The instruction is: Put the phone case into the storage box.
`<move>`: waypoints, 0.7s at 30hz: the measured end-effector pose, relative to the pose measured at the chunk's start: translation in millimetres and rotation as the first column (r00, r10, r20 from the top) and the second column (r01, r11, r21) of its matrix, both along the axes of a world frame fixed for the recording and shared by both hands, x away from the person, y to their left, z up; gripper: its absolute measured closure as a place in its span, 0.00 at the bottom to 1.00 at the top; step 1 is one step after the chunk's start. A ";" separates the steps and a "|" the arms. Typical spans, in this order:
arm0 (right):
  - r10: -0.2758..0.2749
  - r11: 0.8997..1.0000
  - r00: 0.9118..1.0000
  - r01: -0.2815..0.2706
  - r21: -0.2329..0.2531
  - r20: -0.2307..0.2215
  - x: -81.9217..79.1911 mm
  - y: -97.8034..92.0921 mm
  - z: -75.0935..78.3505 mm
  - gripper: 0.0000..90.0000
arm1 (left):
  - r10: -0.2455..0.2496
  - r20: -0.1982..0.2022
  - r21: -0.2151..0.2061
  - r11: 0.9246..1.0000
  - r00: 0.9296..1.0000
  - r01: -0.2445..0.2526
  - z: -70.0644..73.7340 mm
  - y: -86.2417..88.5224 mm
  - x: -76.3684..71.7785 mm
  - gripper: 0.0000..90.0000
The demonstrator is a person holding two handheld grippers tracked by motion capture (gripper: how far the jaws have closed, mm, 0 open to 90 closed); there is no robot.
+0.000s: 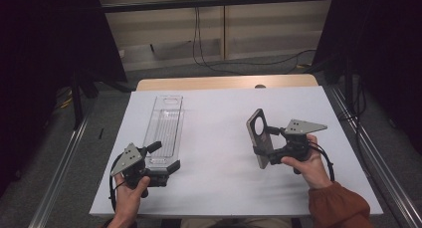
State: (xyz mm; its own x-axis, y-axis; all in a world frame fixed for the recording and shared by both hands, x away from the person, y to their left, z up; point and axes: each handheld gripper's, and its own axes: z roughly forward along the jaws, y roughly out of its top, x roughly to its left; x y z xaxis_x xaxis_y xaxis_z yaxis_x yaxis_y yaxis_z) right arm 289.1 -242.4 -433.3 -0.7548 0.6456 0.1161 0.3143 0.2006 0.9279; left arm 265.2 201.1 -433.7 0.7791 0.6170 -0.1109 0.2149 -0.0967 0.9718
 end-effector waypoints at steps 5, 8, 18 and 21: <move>0.045 0.999 0.999 -0.045 0.019 -0.003 -3.0 8.5 -1.8 0.13 | -0.052 0.006 0.018 0.999 0.999 0.051 4.5 -10.5 4.9 0.06; 0.074 0.997 0.997 -0.074 0.029 0.008 -4.7 11.9 -1.6 0.13 | -0.078 -0.001 0.019 0.997 0.997 0.078 7.4 -20.9 7.7 0.06; 0.128 0.990 0.992 -0.128 0.052 0.022 -7.3 19.8 -4.8 0.13 | -0.195 -0.043 -0.004 0.981 0.980 0.195 9.3 -43.6 21.6 0.06; 0.147 0.987 0.989 -0.148 0.055 0.021 -8.0 22.7 -6.0 0.13 | -0.237 -0.028 -0.004 0.972 0.971 0.237 12.2 -51.6 22.2 0.06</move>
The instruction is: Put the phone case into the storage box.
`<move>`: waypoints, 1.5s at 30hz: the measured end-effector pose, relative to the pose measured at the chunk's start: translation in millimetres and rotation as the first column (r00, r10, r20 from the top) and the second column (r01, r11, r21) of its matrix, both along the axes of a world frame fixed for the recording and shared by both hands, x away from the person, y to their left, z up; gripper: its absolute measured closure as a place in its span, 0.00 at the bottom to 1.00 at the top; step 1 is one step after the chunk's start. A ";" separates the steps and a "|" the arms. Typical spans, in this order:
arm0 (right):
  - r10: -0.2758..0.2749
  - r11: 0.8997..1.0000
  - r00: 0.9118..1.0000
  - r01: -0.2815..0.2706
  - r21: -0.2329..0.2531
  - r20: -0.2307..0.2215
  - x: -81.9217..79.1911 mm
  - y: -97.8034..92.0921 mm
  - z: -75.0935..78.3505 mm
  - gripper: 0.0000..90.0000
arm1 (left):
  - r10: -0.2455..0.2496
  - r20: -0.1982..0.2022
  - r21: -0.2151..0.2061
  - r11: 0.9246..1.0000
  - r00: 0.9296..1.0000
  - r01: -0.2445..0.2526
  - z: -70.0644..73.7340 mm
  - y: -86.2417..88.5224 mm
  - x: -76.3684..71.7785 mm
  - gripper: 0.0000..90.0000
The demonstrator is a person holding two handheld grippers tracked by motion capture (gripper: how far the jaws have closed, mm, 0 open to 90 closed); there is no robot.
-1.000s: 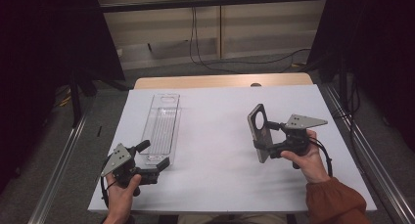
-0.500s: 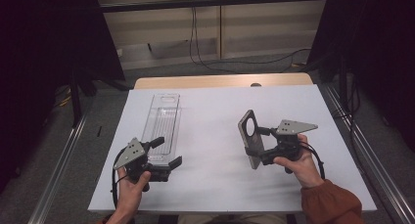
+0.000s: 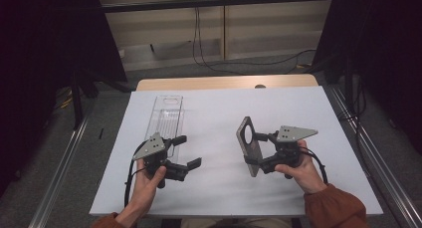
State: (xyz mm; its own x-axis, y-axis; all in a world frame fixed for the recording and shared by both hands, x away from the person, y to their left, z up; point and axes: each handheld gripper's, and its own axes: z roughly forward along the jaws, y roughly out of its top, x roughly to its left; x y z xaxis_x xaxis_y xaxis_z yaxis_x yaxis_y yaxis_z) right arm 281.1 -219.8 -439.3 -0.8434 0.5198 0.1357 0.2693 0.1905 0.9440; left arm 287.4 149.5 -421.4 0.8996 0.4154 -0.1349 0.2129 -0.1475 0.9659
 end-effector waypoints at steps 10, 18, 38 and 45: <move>0.072 0.997 0.997 -0.072 0.026 0.005 -3.1 12.1 -1.1 0.13 | -0.144 -0.008 -0.086 0.986 0.989 0.143 13.4 -30.9 6.1 0.03; 0.132 0.990 0.991 -0.132 0.043 0.010 -6.6 20.8 -2.5 0.13 | -0.221 0.021 -0.115 0.968 0.975 0.222 23.9 -47.0 16.9 0.01; 0.177 0.980 0.983 -0.180 0.079 0.041 -7.3 20.8 -2.0 0.13 | -0.287 0.066 -0.147 0.944 0.956 0.294 15.7 -73.7 22.7 0.02; 0.213 0.974 0.976 -0.216 0.076 0.040 -8.6 24.3 -1.7 0.13 | -0.304 0.063 -0.150 0.939 0.951 0.310 13.1 -77.7 23.4 0.02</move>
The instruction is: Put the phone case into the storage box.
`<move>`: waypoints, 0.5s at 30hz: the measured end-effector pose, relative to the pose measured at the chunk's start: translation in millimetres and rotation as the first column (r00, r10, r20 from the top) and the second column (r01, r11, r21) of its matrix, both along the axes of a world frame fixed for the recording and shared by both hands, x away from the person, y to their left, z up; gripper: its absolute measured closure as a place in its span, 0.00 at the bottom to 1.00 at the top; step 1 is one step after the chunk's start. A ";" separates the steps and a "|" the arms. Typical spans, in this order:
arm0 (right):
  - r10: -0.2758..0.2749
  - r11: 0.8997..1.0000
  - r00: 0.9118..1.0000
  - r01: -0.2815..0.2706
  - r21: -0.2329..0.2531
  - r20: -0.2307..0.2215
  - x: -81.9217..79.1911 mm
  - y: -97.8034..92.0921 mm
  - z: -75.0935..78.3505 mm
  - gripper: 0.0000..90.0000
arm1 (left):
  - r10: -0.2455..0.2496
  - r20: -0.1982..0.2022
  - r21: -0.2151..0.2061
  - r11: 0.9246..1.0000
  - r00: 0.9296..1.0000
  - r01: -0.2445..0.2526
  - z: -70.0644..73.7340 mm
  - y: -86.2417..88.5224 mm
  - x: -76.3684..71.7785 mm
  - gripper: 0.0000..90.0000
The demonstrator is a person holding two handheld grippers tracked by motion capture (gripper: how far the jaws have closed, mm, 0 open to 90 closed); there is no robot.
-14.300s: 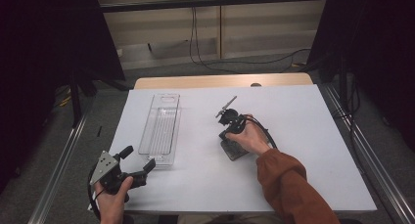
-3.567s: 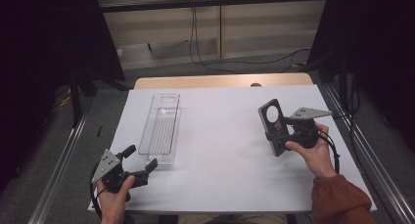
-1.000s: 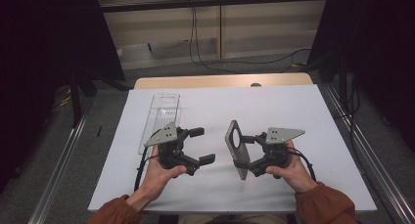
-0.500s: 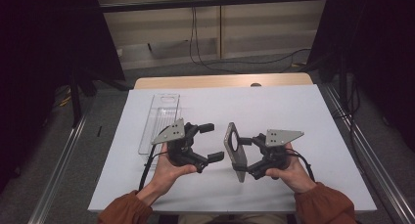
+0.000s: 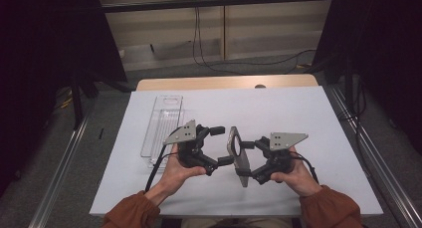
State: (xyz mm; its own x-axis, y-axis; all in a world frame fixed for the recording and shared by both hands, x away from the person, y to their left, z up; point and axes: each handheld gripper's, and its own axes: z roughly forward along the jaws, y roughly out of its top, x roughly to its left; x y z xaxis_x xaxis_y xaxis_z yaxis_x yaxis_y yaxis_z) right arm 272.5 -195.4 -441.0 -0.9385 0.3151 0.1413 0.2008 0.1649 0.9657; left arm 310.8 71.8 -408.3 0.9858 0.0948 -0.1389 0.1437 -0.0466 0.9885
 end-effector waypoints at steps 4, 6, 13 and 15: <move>0.017 1.000 1.000 -0.017 0.004 -0.004 0.4 2.6 0.0 0.13 | -0.016 -0.008 -0.011 1.000 1.000 0.016 -1.6 -1.1 1.6 0.02; 0.025 1.000 1.000 -0.025 0.003 -0.002 0.4 3.8 0.1 0.13 | -0.026 -0.012 -0.006 1.000 1.000 0.026 -2.7 -2.5 1.7 0.03; 0.050 0.999 0.999 -0.050 0.003 0.006 -2.1 5.4 2.7 0.13 | -0.058 0.029 -0.005 0.998 0.998 0.058 1.3 -8.7 0.2 0.03; 0.064 0.998 0.998 -0.064 0.008 0.002 -2.4 5.7 3.2 0.13 | -0.069 0.023 -0.008 0.998 0.997 0.069 2.4 -11.5 -0.4 0.03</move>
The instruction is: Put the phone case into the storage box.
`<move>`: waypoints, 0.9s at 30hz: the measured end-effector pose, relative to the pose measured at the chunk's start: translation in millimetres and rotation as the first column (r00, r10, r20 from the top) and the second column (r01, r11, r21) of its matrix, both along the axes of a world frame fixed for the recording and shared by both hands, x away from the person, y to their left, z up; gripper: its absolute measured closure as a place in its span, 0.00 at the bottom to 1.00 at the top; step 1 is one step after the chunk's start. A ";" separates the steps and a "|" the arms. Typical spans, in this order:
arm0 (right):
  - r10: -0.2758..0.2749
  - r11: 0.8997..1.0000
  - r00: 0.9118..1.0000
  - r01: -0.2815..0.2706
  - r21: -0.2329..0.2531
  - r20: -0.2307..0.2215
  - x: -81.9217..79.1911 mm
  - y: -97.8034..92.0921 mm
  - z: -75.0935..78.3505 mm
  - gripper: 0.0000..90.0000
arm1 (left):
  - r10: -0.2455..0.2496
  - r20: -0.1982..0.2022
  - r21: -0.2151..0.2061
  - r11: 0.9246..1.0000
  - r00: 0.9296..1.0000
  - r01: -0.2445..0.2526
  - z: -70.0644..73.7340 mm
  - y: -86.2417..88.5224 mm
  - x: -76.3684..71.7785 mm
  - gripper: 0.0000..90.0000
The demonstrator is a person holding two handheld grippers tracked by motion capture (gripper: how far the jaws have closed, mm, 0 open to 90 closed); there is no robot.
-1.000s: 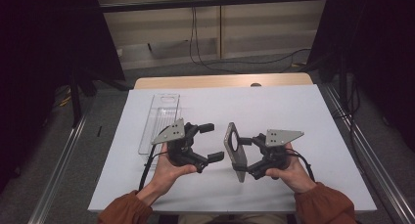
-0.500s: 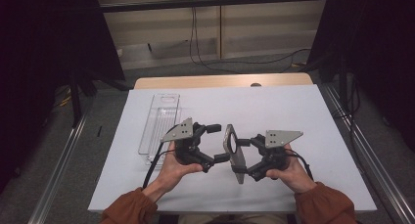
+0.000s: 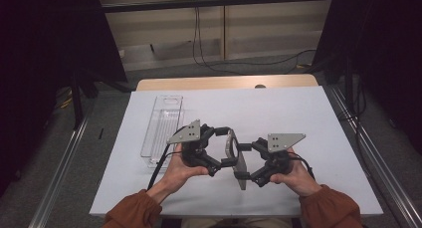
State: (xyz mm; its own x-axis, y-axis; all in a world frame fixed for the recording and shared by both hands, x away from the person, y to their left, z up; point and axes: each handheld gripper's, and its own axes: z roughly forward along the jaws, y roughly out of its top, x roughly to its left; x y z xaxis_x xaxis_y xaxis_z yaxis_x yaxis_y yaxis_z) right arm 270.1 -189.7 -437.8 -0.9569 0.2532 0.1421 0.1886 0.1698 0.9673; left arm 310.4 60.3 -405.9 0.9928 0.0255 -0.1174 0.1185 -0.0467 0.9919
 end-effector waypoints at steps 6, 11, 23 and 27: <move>0.005 1.000 1.000 -0.005 -0.020 0.009 -0.9 0.1 0.4 0.13 | -0.044 -0.005 -0.008 0.999 0.999 0.044 -2.4 -3.0 -0.8 0.09; 0.009 1.000 1.000 -0.009 -0.012 0.000 -0.4 0.5 -0.7 0.13 | -0.042 -0.004 -0.002 0.999 0.999 0.042 -2.3 -1.2 -0.2 0.10; -0.008 0.999 1.000 0.009 -0.046 0.021 1.1 1.6 -2.3 0.13 | -0.021 -0.002 0.028 0.999 1.000 0.021 -3.5 -2.0 -0.1 0.13; -0.020 0.998 1.000 0.021 -0.055 0.018 0.0 3.0 -2.5 0.12 | -0.020 -0.001 0.034 0.999 1.000 0.020 -3.8 -2.0 -0.1 0.13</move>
